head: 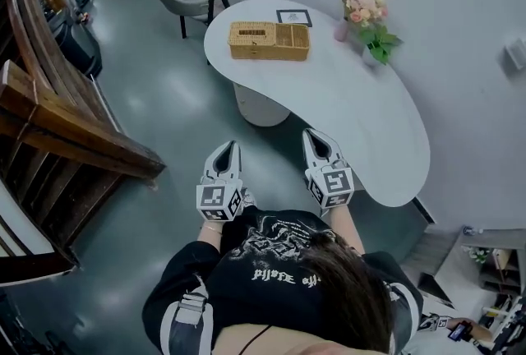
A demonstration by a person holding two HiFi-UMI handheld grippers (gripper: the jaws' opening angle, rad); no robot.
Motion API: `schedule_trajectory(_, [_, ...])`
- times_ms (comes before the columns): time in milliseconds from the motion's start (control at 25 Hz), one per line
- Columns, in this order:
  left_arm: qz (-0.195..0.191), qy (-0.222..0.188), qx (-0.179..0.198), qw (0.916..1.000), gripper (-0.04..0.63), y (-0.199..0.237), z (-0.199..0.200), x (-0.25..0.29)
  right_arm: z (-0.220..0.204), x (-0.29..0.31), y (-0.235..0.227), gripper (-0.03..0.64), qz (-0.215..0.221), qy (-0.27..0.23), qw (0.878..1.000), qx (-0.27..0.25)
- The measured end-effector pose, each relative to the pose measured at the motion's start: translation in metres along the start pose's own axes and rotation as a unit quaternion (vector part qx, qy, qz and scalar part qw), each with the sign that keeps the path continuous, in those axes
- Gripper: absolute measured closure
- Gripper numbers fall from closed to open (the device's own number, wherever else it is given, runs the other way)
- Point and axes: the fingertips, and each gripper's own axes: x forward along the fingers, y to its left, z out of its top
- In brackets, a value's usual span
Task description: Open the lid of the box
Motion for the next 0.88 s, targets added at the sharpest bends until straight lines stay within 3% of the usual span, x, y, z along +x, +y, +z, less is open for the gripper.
schedule_trajectory(520, [-0.036, 0.007, 0.009, 0.9993, 0.571, 0.091, 0.022, 0.055, 0.008, 0.100, 0.016, 0.591, -0.033, 0.009, 0.999, -0.006])
schedule_trajectory(880, [-0.032, 0.019, -0.003, 0.9993, 0.571, 0.126, 0.017, 0.058, 0.006, 0.129, 0.035, 0.591, -0.028, 0.029, 0.999, -0.020])
